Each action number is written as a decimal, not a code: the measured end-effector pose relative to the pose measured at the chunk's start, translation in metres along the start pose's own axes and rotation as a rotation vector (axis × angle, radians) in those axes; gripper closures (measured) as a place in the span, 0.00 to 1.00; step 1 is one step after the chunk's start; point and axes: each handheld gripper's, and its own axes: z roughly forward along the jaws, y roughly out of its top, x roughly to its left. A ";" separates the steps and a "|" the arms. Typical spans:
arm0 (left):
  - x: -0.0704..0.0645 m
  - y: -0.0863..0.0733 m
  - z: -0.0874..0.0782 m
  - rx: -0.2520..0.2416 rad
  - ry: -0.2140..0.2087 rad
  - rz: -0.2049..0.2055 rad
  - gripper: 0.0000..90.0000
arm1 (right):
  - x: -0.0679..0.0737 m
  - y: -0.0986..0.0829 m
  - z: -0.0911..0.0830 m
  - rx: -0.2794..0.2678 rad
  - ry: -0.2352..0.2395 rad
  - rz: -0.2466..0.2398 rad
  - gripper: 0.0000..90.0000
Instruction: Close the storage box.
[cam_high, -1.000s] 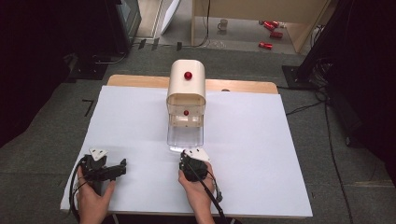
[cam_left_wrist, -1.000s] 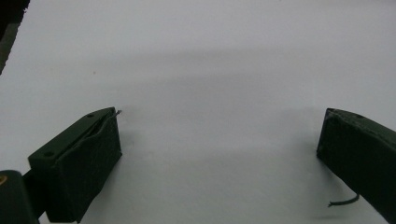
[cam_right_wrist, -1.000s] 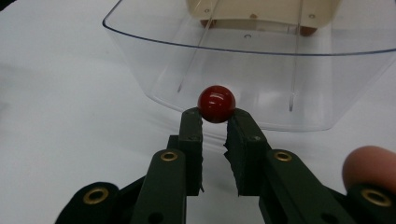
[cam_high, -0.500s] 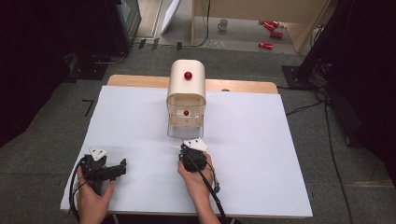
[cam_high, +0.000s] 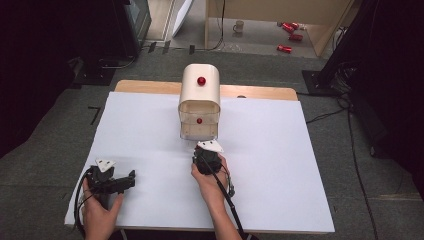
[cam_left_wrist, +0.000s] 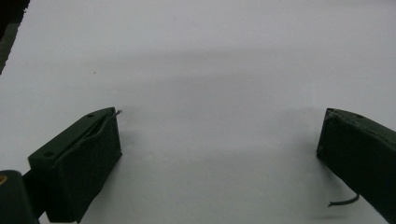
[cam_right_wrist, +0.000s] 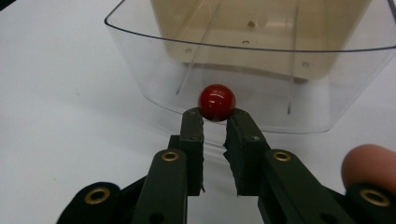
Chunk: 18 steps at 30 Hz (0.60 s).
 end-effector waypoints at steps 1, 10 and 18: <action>0.000 0.000 0.000 0.000 0.000 0.000 0.00 | 0.000 0.001 0.001 0.001 0.001 0.002 0.87; 0.000 0.000 0.000 -0.001 0.000 -0.001 0.00 | -0.005 0.008 0.011 0.001 0.008 0.012 0.87; 0.000 0.000 0.000 -0.001 0.000 -0.001 0.00 | -0.008 0.014 0.018 0.001 0.006 0.006 0.87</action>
